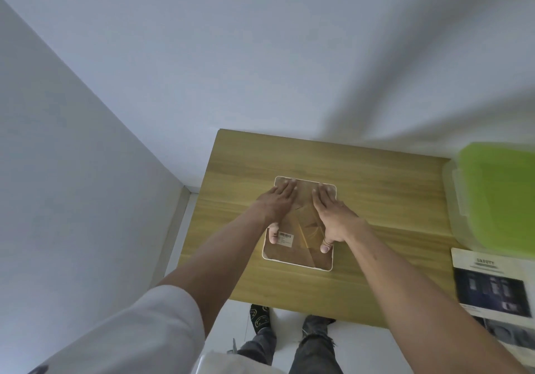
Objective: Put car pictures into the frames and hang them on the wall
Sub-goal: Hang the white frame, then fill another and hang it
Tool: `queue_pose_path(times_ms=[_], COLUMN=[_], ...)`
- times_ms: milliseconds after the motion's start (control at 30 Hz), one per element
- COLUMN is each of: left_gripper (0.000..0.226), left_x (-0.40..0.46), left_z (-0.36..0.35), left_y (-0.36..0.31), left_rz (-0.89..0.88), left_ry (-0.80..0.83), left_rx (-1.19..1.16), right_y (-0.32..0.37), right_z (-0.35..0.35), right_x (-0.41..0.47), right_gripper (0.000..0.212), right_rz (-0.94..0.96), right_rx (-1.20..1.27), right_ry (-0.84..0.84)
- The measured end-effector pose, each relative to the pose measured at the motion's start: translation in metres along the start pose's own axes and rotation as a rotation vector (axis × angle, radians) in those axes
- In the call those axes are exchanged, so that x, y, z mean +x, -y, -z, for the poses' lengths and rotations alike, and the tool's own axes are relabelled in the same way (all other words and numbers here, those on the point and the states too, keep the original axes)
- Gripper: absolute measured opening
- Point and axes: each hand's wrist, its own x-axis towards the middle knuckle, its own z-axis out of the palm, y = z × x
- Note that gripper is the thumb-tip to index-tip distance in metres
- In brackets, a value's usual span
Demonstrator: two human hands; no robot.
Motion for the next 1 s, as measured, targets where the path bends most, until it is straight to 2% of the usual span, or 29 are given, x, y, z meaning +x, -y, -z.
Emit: queue_pose_path(times_ms=[167, 400, 533, 600, 633, 733, 800, 867, 933, 1000], left_gripper=[0.159, 0.157, 0.152, 0.141, 0.134, 0.101, 0.067, 0.046, 0.053, 0.066], left_x=[0.001, -0.003, -0.012, -0.022, -0.027, -0.035, -0.041, -0.049, -0.053, -0.056], left_z=[-0.001, -0.001, -0.005, -0.013, -0.017, -0.027, -0.024, -0.019, -0.018, -0.015], left_y=[0.007, 0.006, -0.006, -0.015, -0.021, -0.033, -0.036, -0.038, -0.036, -0.035], left_rz=[-0.035, -0.014, 0.092, 0.196, 0.271, 0.445, 0.458, 0.487, 0.593, 0.658], left_ry=[0.034, 0.015, -0.005, -0.041, -0.057, -0.188, -0.297, -0.383, -0.438, -0.478], left_rx=[-0.020, -0.045, -0.150, -0.308, -0.444, -0.843, -0.963, -1.077, -1.240, -1.376], right_y=[-0.009, -0.009, -0.002, 0.000, 0.001, 0.012, 0.021, 0.028, 0.032, 0.030], right_z=[-0.003, -0.001, -0.004, -0.011, -0.017, -0.034, -0.040, -0.041, -0.037, -0.033], right_x=[0.003, -0.001, -0.010, -0.019, -0.024, -0.038, -0.043, -0.043, -0.048, -0.057], right_gripper=[0.158, 0.153, 0.148, 0.136, 0.124, 0.065, 0.049, 0.042, 0.041, 0.040], right_rz=[0.048, 0.023, -0.037, -0.063, -0.079, -0.282, -0.466, -0.552, -0.603, -0.624], right_rx=[0.080, 0.071, 0.111, 0.244, 0.374, 0.858, 1.052, 1.229, 1.384, 1.434], right_ry=[0.014, 0.020, -0.034, -0.088, -0.140, -0.421, -0.513, -0.524, -0.531, -0.577])
